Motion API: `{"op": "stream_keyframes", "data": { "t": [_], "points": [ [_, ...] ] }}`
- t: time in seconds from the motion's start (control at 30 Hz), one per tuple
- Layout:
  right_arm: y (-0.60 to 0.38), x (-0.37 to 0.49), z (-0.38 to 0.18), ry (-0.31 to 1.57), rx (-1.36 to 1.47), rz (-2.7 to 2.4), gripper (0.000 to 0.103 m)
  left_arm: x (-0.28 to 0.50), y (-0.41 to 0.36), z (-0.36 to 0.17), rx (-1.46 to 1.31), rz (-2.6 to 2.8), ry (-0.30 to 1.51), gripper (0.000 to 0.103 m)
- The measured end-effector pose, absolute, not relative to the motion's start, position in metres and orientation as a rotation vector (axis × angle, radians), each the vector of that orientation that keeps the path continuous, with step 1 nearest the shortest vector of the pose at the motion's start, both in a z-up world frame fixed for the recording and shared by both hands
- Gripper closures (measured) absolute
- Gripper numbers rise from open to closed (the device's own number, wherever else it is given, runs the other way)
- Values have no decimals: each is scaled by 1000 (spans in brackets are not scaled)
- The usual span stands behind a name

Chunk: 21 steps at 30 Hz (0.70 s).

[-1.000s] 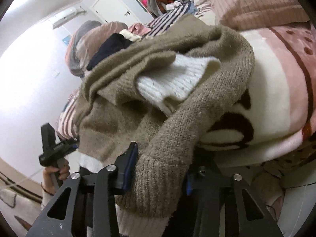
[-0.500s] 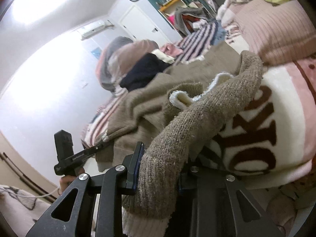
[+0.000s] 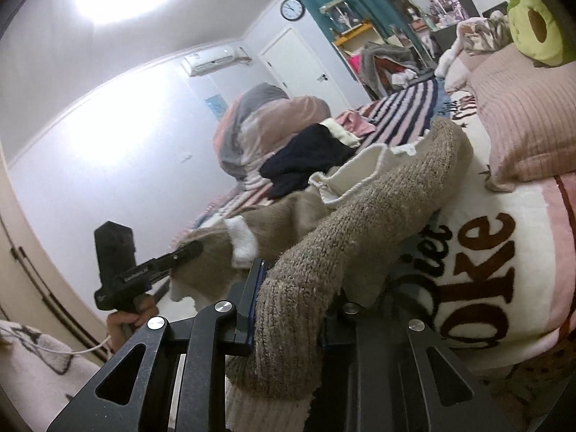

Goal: Fold small clothes

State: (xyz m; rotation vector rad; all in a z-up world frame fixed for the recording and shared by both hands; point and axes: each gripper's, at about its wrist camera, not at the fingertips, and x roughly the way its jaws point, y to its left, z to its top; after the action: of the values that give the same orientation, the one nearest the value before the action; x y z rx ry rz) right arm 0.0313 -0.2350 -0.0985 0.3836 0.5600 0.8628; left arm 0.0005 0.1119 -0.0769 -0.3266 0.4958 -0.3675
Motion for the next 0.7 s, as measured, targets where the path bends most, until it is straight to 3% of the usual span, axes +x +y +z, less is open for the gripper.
{"op": "stream_keyframes", "data": {
  "t": [0.7],
  "points": [
    [-238,-34,-29,336,309,977,85,-81,83,6,-254,-497,242,94]
  ]
}}
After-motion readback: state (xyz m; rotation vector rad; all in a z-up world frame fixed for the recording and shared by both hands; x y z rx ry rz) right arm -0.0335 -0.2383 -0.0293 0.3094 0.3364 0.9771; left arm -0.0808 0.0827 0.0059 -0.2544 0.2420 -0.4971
